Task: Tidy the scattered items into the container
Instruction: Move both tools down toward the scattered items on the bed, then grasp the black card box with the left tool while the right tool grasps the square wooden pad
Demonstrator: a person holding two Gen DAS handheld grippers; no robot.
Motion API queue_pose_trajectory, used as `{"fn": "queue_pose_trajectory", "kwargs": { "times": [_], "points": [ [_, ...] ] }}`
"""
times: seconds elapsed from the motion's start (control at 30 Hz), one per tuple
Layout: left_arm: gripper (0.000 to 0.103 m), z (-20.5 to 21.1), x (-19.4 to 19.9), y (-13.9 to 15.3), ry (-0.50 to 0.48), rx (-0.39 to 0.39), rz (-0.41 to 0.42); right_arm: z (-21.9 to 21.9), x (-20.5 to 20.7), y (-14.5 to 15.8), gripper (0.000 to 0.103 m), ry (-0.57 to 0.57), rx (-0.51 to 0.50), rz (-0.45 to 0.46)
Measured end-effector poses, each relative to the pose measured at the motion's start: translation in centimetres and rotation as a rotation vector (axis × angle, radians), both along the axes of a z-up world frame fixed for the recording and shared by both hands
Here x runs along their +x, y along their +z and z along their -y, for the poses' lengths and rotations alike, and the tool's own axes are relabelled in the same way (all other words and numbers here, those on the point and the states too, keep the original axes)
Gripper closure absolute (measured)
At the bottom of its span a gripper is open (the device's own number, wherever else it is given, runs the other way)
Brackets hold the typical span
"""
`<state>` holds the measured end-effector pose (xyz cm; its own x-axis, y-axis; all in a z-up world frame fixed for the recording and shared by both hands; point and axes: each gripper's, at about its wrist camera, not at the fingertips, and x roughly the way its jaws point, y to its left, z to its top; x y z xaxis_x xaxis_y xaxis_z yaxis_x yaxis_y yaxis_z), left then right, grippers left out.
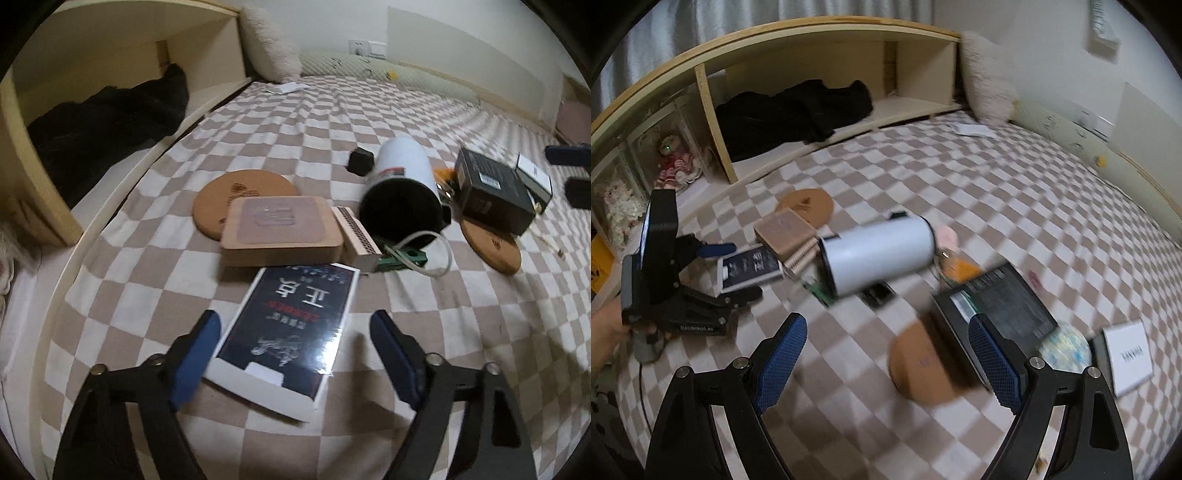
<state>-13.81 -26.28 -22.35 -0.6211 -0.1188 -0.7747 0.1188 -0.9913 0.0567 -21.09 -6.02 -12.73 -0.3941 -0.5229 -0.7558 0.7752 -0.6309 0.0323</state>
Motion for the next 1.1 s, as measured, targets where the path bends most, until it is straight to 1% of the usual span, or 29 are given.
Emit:
{"fn": "queue_pose_trajectory", "kwargs": {
  "times": [0.1,0.17,0.3,0.4,0.5,0.6,0.67,0.77,0.9,0.97,1.07,1.1],
  "points": [
    [0.024,0.4,0.6,0.3,-0.013,0.067,-0.011,1.8,-0.8,-0.2,0.014,0.028,-0.032,0.009],
    [0.026,0.2,1.1,0.4,-0.025,0.092,-0.016,3.0,-1.1,-0.3,0.014,0.049,-0.052,0.006],
    [0.027,-0.2,1.8,0.0,-0.043,0.133,-0.016,5.6,-1.5,0.0,0.014,0.117,-0.078,-0.031],
    [0.027,-0.2,2.0,-0.6,-0.038,0.15,-0.006,7.8,-1.6,-0.3,0.014,0.187,-0.069,-0.032],
    [0.027,-0.1,2.0,-0.5,-0.038,0.167,-0.013,10.2,-1.6,-1.3,0.014,0.245,-0.044,-0.037],
    [0.027,0.2,2.1,-0.5,-0.037,0.188,-0.013,11.9,-2.0,-2.4,0.014,0.298,-0.019,0.008],
    [0.027,0.3,2.0,-0.4,-0.037,0.196,-0.015,12.8,-2.3,-3.1,0.014,0.345,0.002,0.017],
    [0.027,0.1,1.8,-0.5,-0.039,0.184,-0.008,13.7,-2.5,-3.8,0.014,0.401,0.036,0.014],
    [0.027,-0.1,1.2,-0.5,-0.048,0.159,0.008,15.0,-3.5,-4.7,0.014,0.466,0.078,0.062],
    [0.027,-0.1,1.1,-0.6,-0.049,0.16,0.009,15.5,-4.0,-5.0,0.014,0.508,0.089,0.104],
    [0.027,0.2,1.1,-0.7,-0.051,0.17,0.008,16.1,-4.5,-5.6,0.014,0.543,0.109,0.133],
    [0.027,0.3,1.1,-0.7,-0.051,0.172,0.008,16.3,-4.6,-5.8,0.014,0.547,0.119,0.129]
  ]
}}
